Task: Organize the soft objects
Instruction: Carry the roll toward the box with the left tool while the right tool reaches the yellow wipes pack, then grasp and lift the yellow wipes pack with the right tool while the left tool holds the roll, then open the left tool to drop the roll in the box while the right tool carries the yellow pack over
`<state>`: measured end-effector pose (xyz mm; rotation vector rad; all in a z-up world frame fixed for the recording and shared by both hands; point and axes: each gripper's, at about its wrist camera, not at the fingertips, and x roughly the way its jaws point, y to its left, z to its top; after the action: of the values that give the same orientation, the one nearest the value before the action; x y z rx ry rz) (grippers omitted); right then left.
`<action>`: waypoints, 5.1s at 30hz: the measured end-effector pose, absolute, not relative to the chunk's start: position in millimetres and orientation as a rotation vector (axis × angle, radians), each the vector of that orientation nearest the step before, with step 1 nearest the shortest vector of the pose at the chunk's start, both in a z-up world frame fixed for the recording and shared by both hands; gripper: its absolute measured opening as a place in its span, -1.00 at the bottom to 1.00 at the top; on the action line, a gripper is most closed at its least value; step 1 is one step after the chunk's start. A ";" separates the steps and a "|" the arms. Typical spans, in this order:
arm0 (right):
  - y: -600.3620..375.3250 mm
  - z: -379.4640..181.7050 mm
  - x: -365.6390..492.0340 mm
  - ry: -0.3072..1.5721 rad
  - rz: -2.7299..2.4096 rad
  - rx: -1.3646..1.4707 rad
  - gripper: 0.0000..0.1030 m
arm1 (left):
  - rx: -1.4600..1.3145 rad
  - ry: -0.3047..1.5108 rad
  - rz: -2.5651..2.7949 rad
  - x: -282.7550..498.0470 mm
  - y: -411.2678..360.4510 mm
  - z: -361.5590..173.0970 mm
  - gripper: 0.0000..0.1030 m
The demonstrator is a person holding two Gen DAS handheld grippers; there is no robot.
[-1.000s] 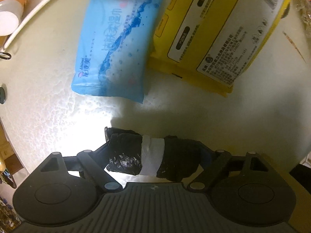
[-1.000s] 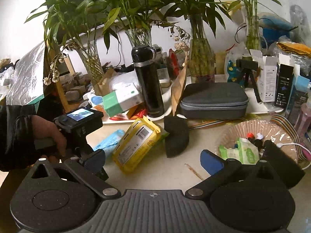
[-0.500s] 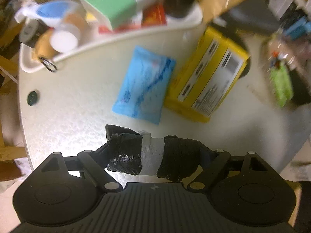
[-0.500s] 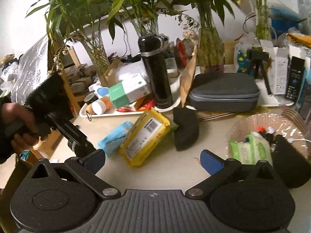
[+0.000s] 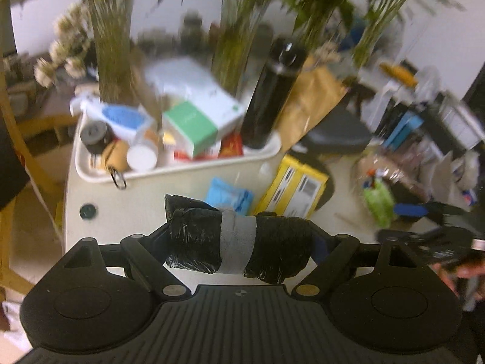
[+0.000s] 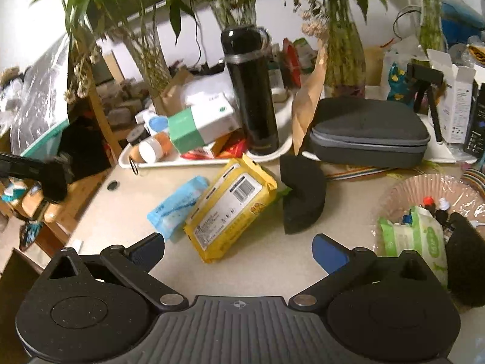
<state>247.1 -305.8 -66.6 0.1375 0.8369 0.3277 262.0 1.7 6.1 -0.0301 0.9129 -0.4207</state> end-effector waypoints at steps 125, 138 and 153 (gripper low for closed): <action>-286.2 -126.6 316.3 1.019 0.249 -0.036 0.27 | 0.118 0.815 -0.539 98.4 22.5 19.4 0.67; -324.9 -15.9 253.7 0.856 0.355 0.091 0.27 | 0.202 0.971 -0.620 96.5 1.2 -3.5 0.68; -289.6 45.6 186.0 0.783 0.596 0.091 0.27 | 0.112 0.904 -0.586 85.5 8.6 -0.3 0.90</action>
<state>186.0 -289.6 45.6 0.0914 0.7826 0.5962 85.5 8.6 -0.3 0.1118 0.9037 -0.5860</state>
